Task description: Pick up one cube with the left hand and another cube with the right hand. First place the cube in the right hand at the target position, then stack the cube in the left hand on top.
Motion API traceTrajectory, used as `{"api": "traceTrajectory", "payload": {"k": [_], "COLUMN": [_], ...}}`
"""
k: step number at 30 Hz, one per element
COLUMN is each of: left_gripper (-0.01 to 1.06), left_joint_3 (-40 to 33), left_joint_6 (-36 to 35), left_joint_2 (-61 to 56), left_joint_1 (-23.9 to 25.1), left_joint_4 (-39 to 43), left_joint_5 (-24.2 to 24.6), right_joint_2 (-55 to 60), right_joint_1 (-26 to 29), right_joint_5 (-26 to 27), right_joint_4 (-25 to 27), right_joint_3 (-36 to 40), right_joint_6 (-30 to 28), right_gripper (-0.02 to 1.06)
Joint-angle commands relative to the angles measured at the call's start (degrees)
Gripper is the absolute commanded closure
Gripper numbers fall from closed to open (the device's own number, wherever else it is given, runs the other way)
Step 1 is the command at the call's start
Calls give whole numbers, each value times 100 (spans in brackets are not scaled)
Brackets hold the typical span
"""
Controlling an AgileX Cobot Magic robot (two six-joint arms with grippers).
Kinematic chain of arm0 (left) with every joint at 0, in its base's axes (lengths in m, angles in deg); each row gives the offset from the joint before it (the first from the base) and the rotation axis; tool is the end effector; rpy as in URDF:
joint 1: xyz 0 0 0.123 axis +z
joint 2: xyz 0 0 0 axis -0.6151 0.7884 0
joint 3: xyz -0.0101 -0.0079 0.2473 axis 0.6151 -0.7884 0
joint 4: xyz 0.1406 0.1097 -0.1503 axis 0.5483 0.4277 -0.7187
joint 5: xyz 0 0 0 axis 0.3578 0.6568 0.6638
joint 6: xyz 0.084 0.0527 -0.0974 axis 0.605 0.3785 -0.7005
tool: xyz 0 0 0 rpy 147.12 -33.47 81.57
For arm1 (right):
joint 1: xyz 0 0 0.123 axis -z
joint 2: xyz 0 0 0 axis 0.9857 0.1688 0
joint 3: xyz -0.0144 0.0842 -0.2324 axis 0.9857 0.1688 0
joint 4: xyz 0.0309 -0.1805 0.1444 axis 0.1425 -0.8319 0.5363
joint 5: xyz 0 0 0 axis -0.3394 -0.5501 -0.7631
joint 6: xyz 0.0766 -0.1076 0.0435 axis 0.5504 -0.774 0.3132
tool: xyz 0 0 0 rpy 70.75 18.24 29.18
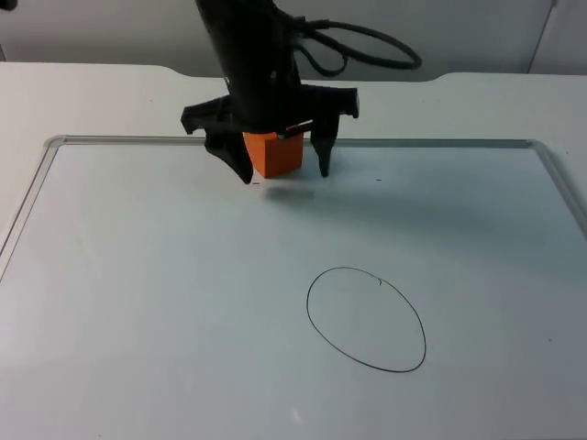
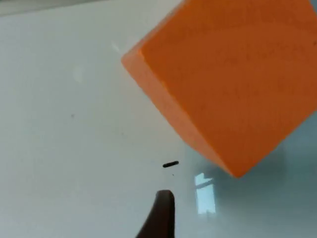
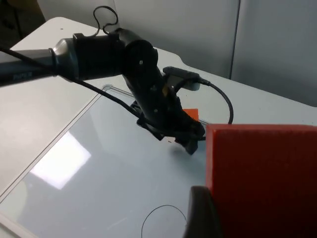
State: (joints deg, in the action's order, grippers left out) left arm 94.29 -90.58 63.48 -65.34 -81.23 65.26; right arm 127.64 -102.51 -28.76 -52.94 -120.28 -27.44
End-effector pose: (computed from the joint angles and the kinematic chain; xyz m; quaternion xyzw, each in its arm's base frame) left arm 0.4176 -0.2366 0.0736 0.0491 0.9889 -0.1111 0.0853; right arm 0.1639 0.0923 0.3833 -0.2333 0.8328 0.1533 0.4780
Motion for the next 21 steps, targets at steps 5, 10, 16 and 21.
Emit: {"api": "traceTrajectory", "payload": {"k": [5,10,16,21], "left_gripper": [27,27,27,14], "left_joint_3": [56,56,56,56], "left_joint_6": [-233,-267,-299,239], "left_joint_2": [-179,-256,-324,-324], "left_joint_1": [-83,-82,-82,-82], "left_joint_4": [54,59,34,-159], "left_joint_5": [-277,-645,-966,-939], "right_joint_2": [-5,-5,-5,-5], "right_joint_1": [-25,-25,-25,-25], "right_joint_5": [89,111,111,111], "right_joint_4": [-6,-6,-6,-41], "right_joint_3": [33,33,33,33], "right_joint_6": [-53,-103,-103,-101], "right_gripper": [105,105,105,105]}}
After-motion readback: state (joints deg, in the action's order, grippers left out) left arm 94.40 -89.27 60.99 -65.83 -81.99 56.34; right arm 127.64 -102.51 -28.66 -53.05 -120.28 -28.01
